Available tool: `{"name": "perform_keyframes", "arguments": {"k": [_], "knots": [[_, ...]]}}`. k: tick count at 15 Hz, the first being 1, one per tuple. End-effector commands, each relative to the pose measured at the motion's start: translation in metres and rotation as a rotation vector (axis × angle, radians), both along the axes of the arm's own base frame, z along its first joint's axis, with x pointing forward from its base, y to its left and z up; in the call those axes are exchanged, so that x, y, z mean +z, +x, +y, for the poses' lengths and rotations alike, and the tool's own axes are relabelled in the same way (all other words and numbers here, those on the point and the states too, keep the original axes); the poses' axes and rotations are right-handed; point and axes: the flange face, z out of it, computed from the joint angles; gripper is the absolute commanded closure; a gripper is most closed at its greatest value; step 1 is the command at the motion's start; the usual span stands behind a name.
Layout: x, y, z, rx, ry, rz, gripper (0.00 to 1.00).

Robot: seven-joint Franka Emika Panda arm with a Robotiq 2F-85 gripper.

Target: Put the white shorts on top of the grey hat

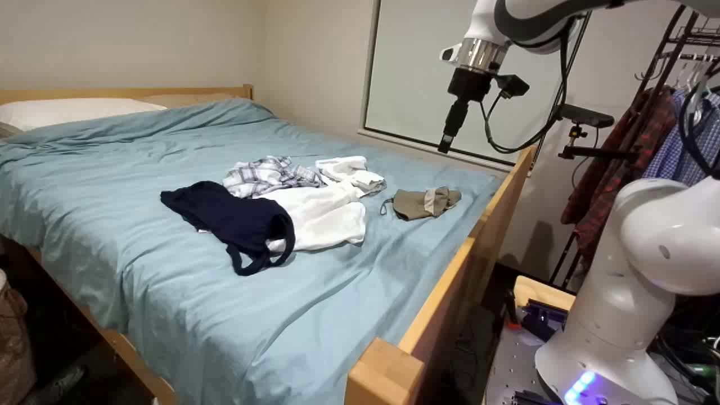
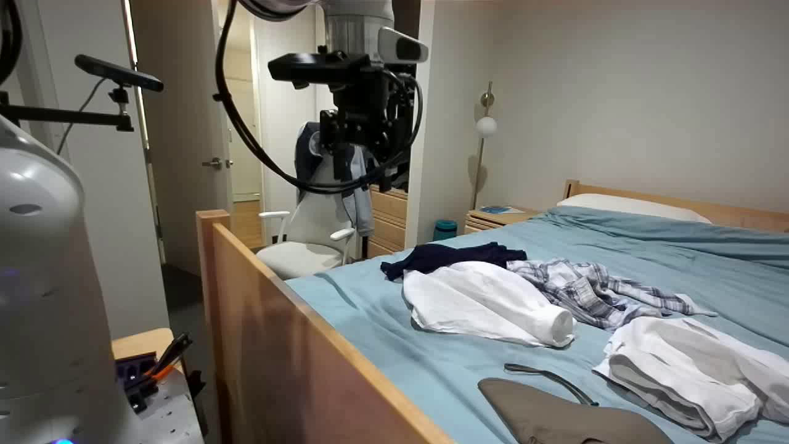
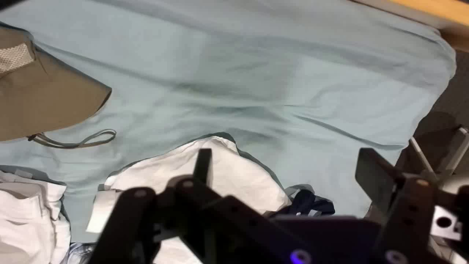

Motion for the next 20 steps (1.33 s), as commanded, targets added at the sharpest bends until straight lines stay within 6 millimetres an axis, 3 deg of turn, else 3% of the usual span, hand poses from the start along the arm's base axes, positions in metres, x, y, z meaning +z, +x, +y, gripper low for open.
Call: {"name": "perform_keyframes", "arguments": {"k": [1,17,18,20], "knots": [[0.001,0.000,0.000,0.000,0.000,0.001,0.00],[0.001,0.000,0.000,0.000,0.000,0.001,0.00],[0.002,0.005,-0.003,-0.016,-0.013,-0.012,0.00],[0.003,0.032,-0.014,-0.010,0.003,-0.017,0.00]]}}
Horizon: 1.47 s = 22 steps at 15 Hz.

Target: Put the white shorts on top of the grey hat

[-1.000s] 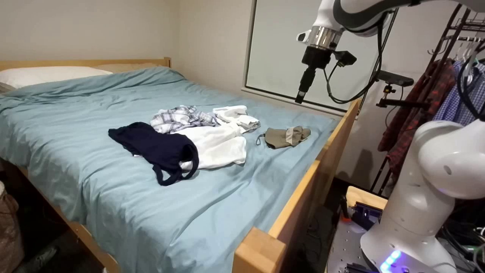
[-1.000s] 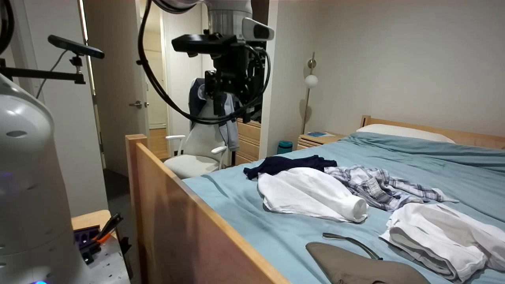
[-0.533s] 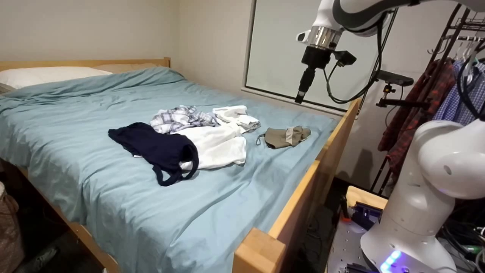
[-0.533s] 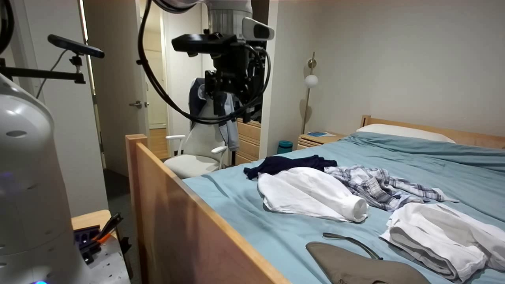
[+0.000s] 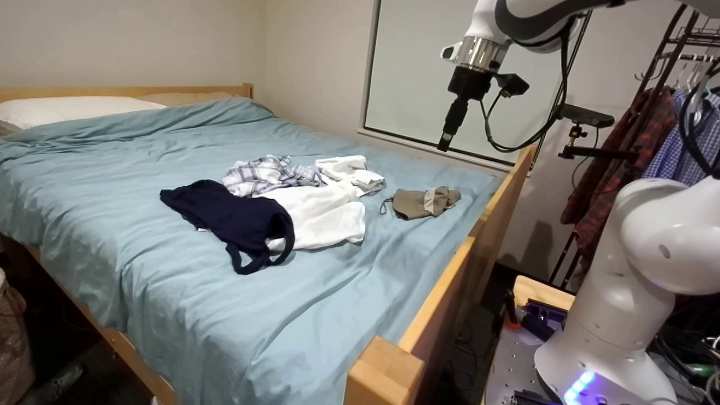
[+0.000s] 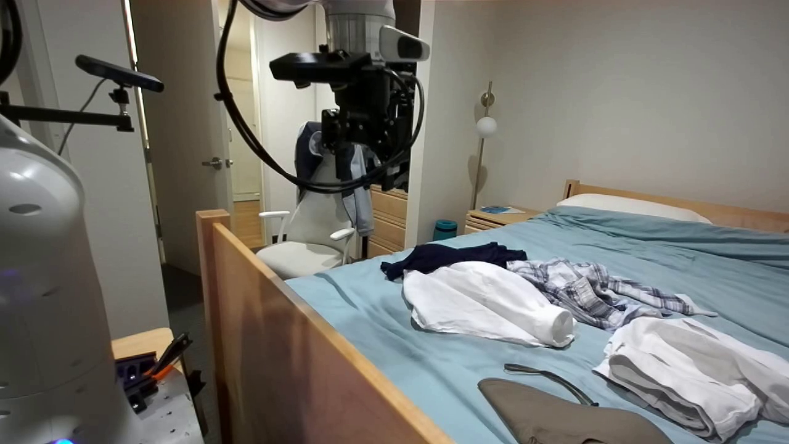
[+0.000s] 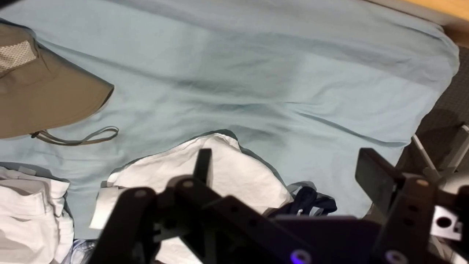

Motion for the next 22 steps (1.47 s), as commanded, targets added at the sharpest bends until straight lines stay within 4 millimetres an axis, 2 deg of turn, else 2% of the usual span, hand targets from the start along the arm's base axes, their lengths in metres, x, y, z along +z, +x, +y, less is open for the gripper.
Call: {"name": "perform_keyframes", "arguments": {"k": [1,5,7,11,12,13,15,17,20,22], "knots": [[0.003,0.044,-0.018,0.007,-0.005,-0.017,0.00],[-0.001,0.110,-0.046,0.012,-0.045,-0.033,0.00],[-0.011,0.140,-0.058,0.018,-0.040,-0.013,0.00],[-0.048,0.190,-0.063,0.015,0.010,0.036,0.00],[-0.052,0.193,-0.067,0.013,0.022,0.037,0.00],[-0.046,0.177,-0.058,-0.007,-0.004,0.030,0.00],[-0.059,0.191,-0.062,-0.008,-0.001,0.047,0.00],[-0.061,0.194,-0.064,-0.009,-0.004,0.049,0.00],[-0.062,0.221,-0.078,0.006,-0.014,0.045,0.00],[-0.063,0.248,-0.109,-0.086,-0.057,0.022,0.00]]}}
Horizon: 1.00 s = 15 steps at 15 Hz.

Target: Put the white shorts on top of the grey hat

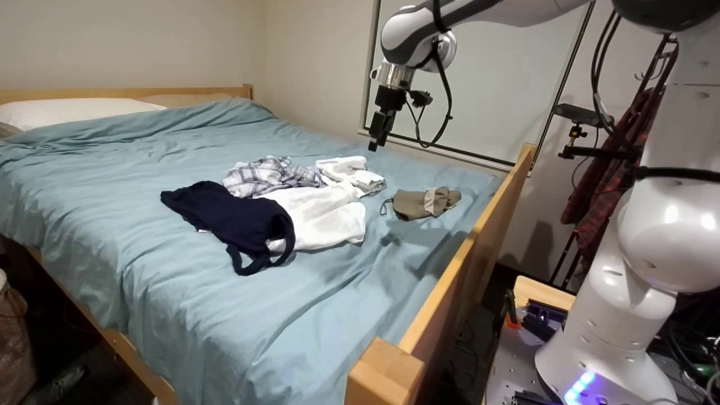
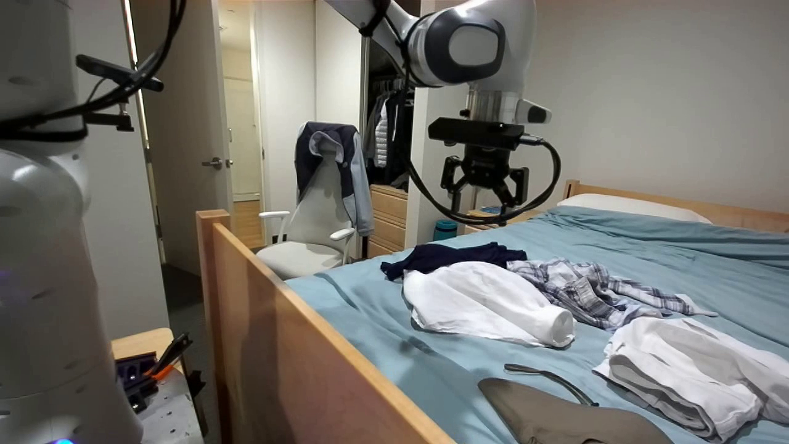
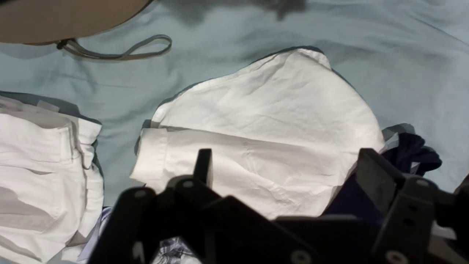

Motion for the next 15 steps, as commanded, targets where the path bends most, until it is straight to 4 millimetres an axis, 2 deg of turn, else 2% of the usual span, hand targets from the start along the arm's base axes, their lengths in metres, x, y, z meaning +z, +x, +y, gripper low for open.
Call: {"name": "perform_keyframes", "arguments": {"k": [1,3,5,8,12,15], "knots": [[-0.004,0.049,-0.054,-0.111,-0.047,-0.016,0.00],[-0.012,0.065,-0.085,-0.191,-0.056,-0.002,0.00],[-0.030,0.078,-0.119,-0.268,-0.056,0.013,0.00],[-0.066,0.099,-0.159,-0.310,-0.087,0.008,0.00],[-0.108,0.128,-0.193,-0.306,-0.170,-0.030,0.00],[-0.134,0.146,-0.205,-0.273,-0.222,-0.041,0.00]]}}
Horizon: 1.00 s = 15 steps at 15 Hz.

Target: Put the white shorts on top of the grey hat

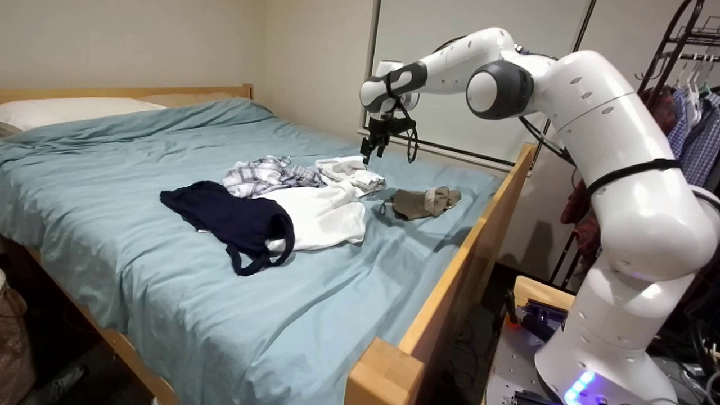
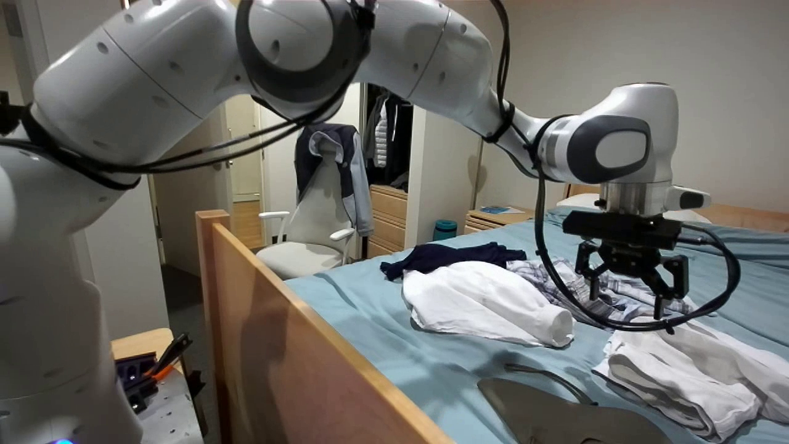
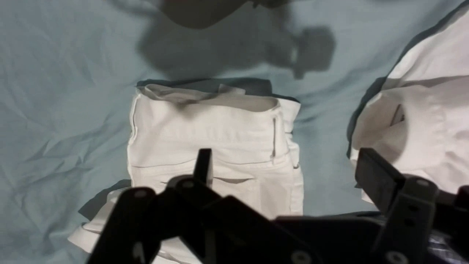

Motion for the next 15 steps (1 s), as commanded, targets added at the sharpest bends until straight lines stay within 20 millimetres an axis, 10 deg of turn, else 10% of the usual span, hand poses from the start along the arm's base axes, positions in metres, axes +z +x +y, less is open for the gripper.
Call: {"name": "perform_keyframes", "arguments": {"k": [1,13,14,15], "knots": [[-0.025,0.027,-0.015,0.018,-0.065,-0.015,0.00],[-0.096,0.038,-0.024,0.105,-0.103,0.035,0.00],[-0.096,0.038,-0.025,0.116,-0.096,0.038,0.25],[-0.095,0.038,-0.025,0.120,-0.090,0.040,0.27]]}}
